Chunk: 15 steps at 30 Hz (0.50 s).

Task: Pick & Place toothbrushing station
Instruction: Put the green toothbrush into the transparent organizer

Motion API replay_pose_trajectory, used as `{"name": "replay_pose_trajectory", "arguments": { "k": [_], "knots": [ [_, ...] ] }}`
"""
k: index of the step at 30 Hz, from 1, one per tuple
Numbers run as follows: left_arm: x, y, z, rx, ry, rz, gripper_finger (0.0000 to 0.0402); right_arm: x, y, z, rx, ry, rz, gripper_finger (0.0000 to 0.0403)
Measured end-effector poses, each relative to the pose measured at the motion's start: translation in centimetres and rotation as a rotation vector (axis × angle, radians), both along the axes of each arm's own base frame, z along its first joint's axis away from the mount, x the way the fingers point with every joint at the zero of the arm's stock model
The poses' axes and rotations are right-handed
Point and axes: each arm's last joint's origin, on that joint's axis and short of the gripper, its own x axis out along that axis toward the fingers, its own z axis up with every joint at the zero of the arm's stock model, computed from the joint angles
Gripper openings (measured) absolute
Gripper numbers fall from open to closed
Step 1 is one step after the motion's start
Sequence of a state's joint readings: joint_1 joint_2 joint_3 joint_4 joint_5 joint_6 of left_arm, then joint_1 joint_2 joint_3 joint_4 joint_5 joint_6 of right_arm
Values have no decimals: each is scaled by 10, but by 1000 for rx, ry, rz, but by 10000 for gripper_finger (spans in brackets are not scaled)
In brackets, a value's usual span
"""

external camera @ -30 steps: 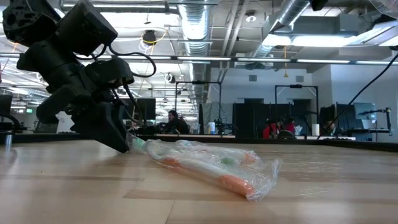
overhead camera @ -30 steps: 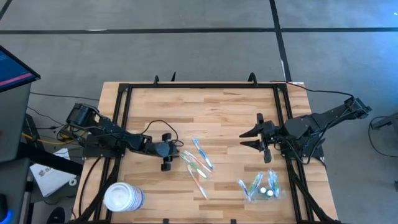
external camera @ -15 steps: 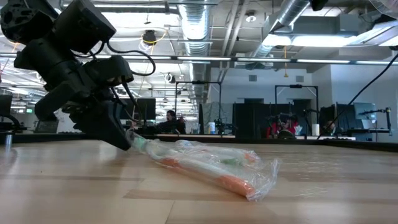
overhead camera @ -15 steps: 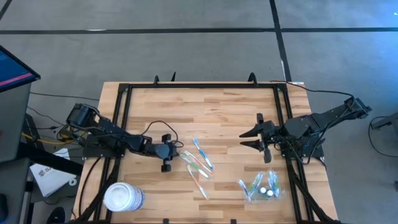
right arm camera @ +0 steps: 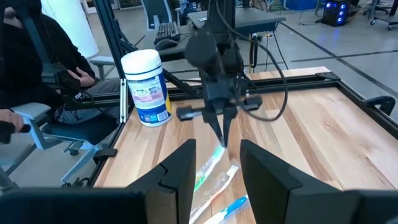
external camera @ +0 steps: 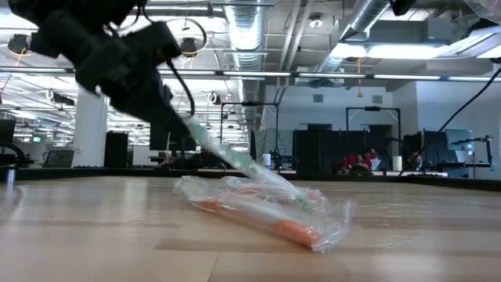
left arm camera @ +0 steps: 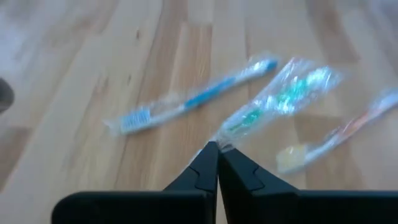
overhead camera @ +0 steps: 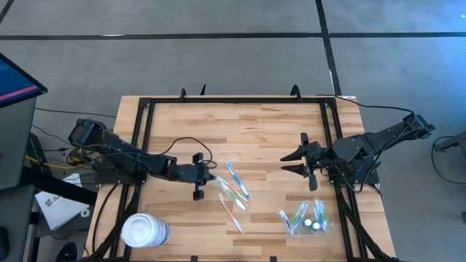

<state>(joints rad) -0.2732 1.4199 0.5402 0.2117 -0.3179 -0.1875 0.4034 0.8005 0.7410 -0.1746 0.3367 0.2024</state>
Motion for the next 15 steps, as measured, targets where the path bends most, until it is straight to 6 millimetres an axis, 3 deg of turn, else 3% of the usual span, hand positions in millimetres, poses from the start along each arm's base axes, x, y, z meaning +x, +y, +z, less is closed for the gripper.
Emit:
{"name": "replay_pose_trajectory", "arguments": {
  "k": [15],
  "knots": [
    [22,-13,67,77,-220,-44,0,0,0,0,6,6,1,117]
  ]
}}
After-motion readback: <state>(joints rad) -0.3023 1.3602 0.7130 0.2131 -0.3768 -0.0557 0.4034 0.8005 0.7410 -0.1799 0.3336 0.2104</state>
